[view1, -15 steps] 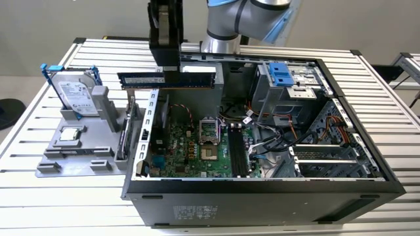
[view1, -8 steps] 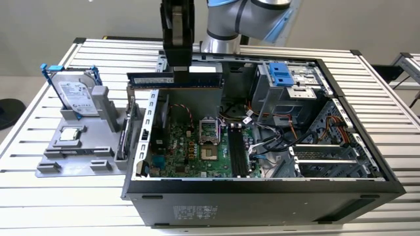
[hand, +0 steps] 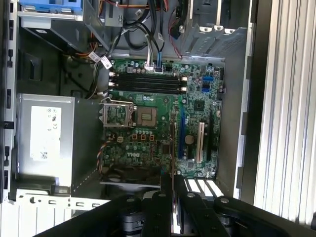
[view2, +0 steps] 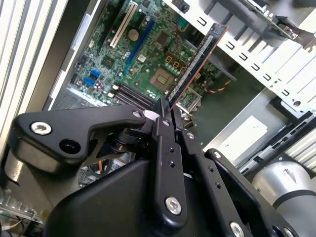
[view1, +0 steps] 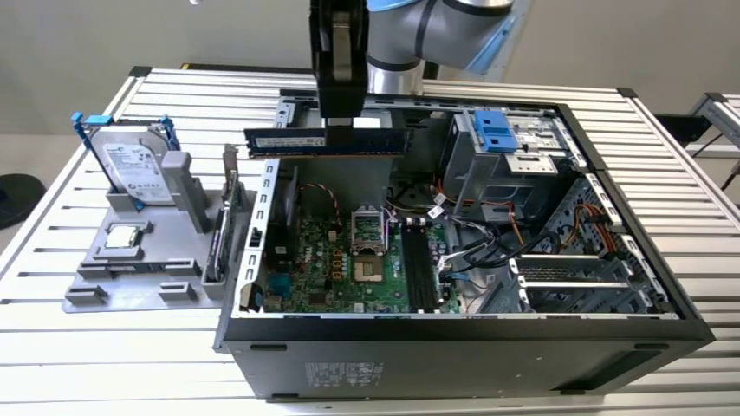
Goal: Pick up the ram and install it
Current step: 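Pick up the ram and move it above insertion slot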
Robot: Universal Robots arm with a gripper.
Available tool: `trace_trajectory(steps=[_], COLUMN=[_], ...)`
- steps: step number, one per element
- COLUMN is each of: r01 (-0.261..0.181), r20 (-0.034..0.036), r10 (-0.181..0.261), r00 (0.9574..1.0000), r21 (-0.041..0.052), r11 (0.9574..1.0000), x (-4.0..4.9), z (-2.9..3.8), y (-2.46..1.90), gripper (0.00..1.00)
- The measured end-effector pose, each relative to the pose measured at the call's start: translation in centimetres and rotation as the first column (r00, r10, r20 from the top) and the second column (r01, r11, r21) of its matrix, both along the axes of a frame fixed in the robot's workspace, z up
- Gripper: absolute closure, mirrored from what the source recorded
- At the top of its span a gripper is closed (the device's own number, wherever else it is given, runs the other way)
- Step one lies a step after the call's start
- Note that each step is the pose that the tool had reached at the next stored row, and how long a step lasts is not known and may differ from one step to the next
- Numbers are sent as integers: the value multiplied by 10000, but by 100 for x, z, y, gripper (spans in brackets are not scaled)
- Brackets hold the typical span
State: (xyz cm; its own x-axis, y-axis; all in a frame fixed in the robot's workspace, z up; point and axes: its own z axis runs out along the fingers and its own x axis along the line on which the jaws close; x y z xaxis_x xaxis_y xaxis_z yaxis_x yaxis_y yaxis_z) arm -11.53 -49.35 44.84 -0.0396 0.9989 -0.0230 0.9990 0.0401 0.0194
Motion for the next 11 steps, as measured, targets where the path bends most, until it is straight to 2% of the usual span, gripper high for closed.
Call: trace_trajectory(steps=[11], r01=[1], r20=[-5], r10=[-1], r00=[10000], r21=[0], r11=[10000], x=[280], z=[0], y=[0], gripper=[100])
